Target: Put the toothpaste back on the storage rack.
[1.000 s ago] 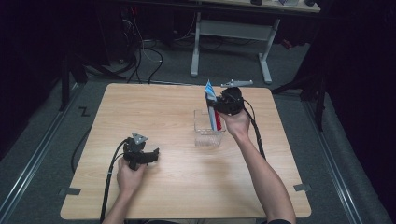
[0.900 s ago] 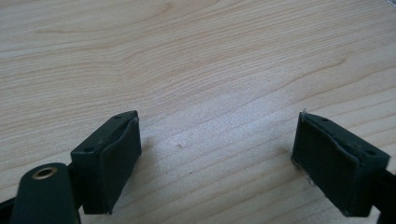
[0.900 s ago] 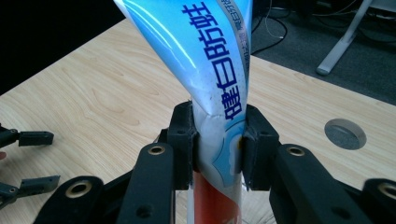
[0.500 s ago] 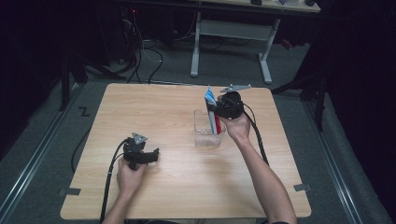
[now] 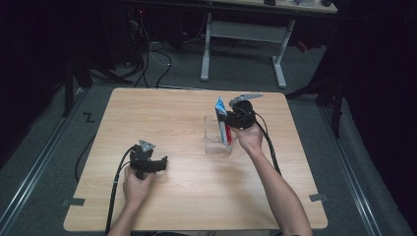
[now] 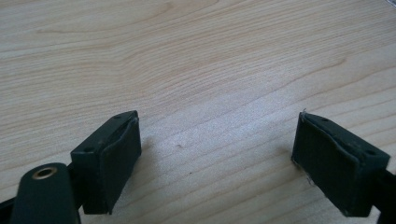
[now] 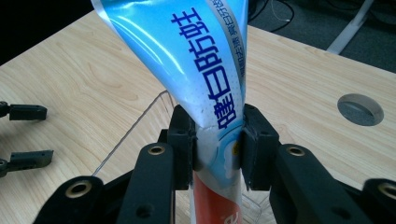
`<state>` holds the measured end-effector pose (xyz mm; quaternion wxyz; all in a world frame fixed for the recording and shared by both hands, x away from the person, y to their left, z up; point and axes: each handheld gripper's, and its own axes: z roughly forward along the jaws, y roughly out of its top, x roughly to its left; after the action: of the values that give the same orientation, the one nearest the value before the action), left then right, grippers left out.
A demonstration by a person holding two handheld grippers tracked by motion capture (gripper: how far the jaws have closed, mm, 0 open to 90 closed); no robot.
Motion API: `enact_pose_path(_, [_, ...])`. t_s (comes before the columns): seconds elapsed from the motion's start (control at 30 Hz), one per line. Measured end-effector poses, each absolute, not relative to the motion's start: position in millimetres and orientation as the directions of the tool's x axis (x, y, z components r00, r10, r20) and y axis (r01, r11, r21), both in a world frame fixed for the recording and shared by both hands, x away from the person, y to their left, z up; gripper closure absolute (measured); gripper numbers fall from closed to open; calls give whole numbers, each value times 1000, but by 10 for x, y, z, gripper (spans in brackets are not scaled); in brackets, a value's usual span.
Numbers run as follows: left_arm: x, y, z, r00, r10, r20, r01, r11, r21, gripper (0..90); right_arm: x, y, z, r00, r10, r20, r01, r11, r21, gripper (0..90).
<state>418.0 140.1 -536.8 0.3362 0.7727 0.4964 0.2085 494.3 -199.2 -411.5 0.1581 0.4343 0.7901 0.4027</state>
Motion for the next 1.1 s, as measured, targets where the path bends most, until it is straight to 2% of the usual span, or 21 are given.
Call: enact_pose_path(1.1, [4180, 1400, -5368, 420, 907, -11, 627, -281, 727, 157, 4969, -1835, -4213, -608, 788, 97, 566, 344, 750, 684])
